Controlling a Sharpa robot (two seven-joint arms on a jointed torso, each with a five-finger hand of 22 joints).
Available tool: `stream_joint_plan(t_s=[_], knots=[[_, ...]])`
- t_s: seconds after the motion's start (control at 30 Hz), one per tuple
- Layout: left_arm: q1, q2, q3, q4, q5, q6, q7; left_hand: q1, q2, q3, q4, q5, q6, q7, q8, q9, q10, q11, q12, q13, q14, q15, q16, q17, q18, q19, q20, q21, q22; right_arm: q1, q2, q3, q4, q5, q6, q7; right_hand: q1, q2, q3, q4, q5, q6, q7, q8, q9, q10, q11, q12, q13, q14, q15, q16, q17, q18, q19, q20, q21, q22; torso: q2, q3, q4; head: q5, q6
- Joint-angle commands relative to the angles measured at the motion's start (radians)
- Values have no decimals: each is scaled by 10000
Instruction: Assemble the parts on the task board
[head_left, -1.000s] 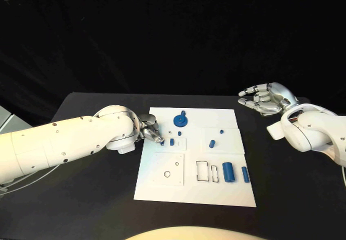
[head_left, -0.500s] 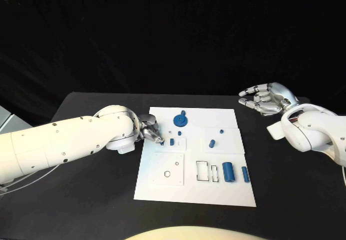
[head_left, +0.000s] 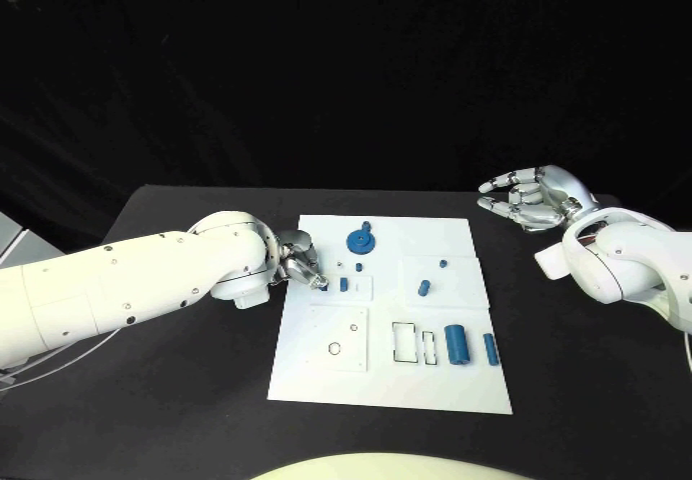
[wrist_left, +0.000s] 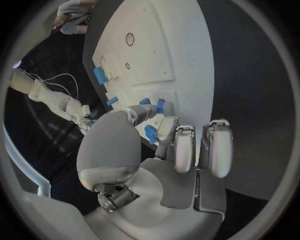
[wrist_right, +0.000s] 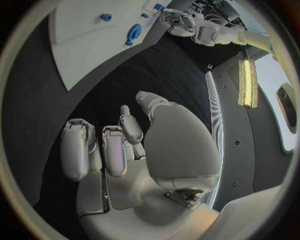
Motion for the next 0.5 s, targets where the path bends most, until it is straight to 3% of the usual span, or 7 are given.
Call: stream_joint_plan(t_s=[0.03, 0.5], knots=[[-25, 22, -13, 4, 184, 316, 139, 51, 85, 1844, -1885, 39, 54, -27, 36, 8, 83, 0, 46, 4, 1059, -74, 29, 2567, -51, 249, -71, 37, 1284, -6, 1, 5, -3, -31, 113, 138, 19, 33, 5, 0, 31, -26, 14, -58, -14, 37, -18, -45, 9, 706, 65, -48, 1292, 111, 413, 41, -31, 826, 11, -1, -9, 2, 15], [-13, 3, 38, -78, 176, 527, 200, 50, 65, 1852, -1908, 56, 70, -35, 34, 2, 120, -6, 84, 66, 1072, -77, 55, 2611, -57, 263, -75, 49, 1308, -14, 18, 5, -30, -29, 114, 143, 19, 33, 5, 0, 31, -26, 14, -58, -14, 37, -18, -45, 9, 706, 65, -48, 1292, 111, 413, 41, -31, 826, 12, -3, -9, 0, 23]])
